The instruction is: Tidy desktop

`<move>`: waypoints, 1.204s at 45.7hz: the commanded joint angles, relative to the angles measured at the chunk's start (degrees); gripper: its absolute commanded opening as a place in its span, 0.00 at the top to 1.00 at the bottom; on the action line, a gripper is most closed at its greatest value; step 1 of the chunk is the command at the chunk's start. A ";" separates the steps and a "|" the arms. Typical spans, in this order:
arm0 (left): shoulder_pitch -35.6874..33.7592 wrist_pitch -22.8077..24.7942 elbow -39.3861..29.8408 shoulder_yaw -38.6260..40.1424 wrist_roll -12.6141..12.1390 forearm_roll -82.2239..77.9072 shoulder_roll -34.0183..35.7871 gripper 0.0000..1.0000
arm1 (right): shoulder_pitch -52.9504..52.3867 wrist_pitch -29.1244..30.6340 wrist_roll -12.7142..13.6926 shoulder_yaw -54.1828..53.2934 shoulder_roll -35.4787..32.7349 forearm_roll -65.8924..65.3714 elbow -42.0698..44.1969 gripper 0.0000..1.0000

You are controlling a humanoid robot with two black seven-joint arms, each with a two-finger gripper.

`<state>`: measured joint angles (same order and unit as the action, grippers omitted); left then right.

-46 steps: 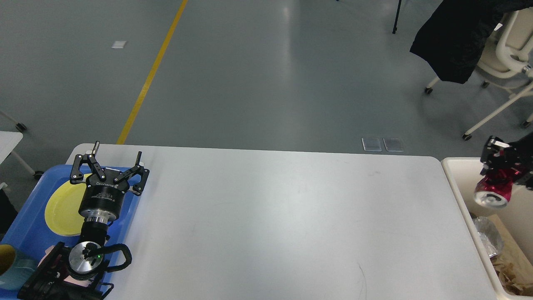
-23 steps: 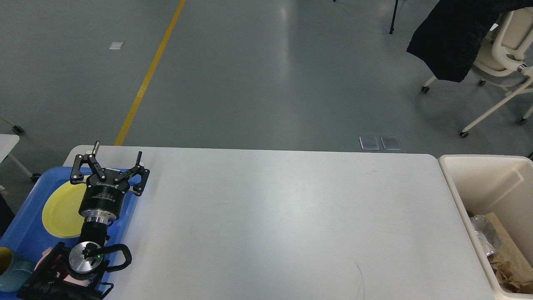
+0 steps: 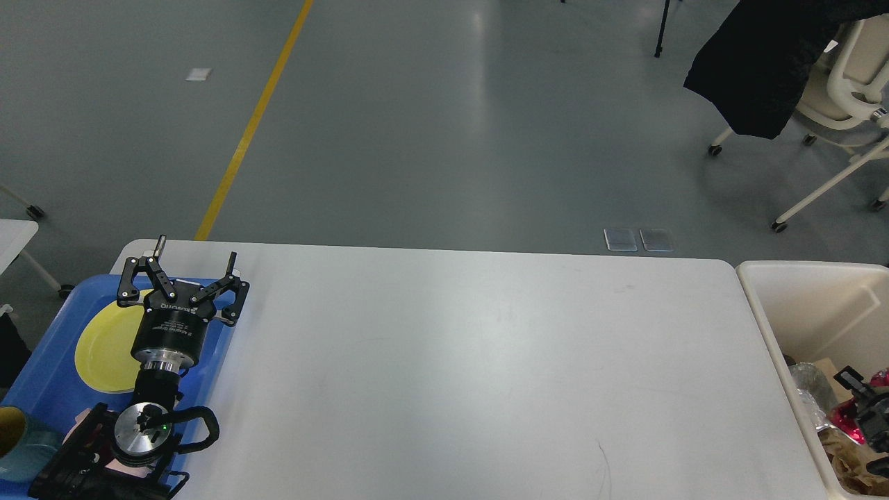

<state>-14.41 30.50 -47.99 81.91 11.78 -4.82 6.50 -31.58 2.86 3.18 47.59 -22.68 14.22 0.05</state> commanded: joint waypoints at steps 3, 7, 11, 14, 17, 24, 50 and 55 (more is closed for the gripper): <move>0.00 0.00 0.00 0.00 -0.01 0.07 0.00 0.04 | 1.08 -0.57 -0.02 -1.27 0.45 0.02 0.04 1.00; 0.00 0.00 0.00 0.00 -0.01 0.07 0.00 0.04 | 1.08 -1.01 -0.19 -1.88 0.01 0.02 0.04 0.44; 0.00 0.00 0.00 0.00 -0.01 -0.01 0.00 0.04 | 0.91 -1.98 -0.19 -3.20 0.10 0.02 -0.22 0.00; 0.00 0.00 0.00 0.00 -0.01 0.07 0.00 0.04 | 0.91 -1.98 -0.19 -3.64 0.27 -0.07 -0.31 0.00; 0.00 0.00 0.00 0.00 -0.09 0.07 0.00 0.04 | 0.73 -2.07 -0.19 -3.82 0.36 0.02 -0.31 0.00; 0.00 0.00 0.00 0.00 -0.01 0.07 0.00 0.04 | -0.15 -2.07 -0.19 -8.82 -0.17 0.02 -0.49 0.00; 0.00 0.00 0.00 0.00 -0.01 -0.02 0.00 0.04 | -12.90 -1.10 -0.90 -73.75 -11.51 -0.42 -26.31 0.00; 0.09 0.00 0.00 0.00 -0.01 -0.02 0.00 0.04 | -8.25 0.83 -1.51 -88.52 -11.59 -1.03 -35.36 0.00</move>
<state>-14.41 30.50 -47.99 81.91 11.72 -4.82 6.50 -44.01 1.93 2.22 -26.13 -33.94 13.66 -26.48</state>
